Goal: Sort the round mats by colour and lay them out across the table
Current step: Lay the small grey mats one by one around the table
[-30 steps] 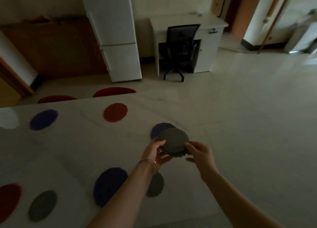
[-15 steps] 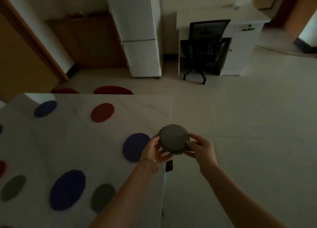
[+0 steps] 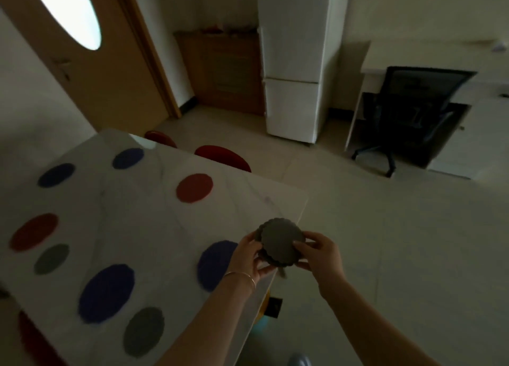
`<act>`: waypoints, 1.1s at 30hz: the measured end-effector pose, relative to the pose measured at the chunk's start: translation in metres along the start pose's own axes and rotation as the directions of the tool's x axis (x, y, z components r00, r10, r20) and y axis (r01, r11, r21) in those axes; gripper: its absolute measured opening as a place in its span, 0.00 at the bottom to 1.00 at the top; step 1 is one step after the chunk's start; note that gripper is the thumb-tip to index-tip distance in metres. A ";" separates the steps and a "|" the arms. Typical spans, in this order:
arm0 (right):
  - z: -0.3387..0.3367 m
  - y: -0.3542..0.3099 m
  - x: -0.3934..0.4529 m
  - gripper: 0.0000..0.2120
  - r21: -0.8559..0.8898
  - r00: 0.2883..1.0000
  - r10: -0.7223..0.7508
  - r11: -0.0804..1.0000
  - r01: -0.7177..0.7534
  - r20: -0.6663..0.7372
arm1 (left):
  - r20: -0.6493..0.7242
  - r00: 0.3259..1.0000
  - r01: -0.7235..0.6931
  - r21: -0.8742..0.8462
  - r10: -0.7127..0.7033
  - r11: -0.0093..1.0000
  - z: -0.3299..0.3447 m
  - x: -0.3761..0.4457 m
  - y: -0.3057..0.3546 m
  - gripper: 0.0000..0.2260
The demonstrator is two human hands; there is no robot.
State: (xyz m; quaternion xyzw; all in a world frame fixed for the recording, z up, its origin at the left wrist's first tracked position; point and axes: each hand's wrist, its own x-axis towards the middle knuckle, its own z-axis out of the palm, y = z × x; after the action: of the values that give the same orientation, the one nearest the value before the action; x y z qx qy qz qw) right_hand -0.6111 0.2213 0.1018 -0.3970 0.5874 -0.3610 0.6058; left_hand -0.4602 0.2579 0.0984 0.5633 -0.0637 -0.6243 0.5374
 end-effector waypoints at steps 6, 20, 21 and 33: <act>0.015 -0.034 0.097 0.08 -0.126 0.997 0.063 0.990 -0.059 0.034 | -0.001 1.000 0.006 -0.134 -0.006 0.991 0.009 0.082 0.021 0.19; 0.110 -0.073 0.224 0.07 -0.318 0.928 0.203 0.943 -0.099 0.313 | -0.489 0.870 -0.271 -0.354 0.070 0.895 -0.081 0.121 0.090 0.15; 0.116 -0.069 0.231 0.07 -0.340 0.912 0.213 0.936 -0.088 0.350 | -0.534 0.843 -0.303 -0.363 0.070 0.881 -0.088 0.115 0.088 0.15; 0.132 -0.020 0.284 0.10 -0.572 0.682 0.362 0.814 0.101 0.635 | -0.840 0.535 -0.600 -0.451 -0.088 0.661 -0.032 0.058 0.022 0.15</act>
State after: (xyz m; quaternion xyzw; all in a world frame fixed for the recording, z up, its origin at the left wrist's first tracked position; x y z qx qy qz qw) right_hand -0.4646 -0.0361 -0.0017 -0.6211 0.4094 0.0612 0.6655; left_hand -0.4098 0.2230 0.0652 0.5147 0.3387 -0.1745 0.7680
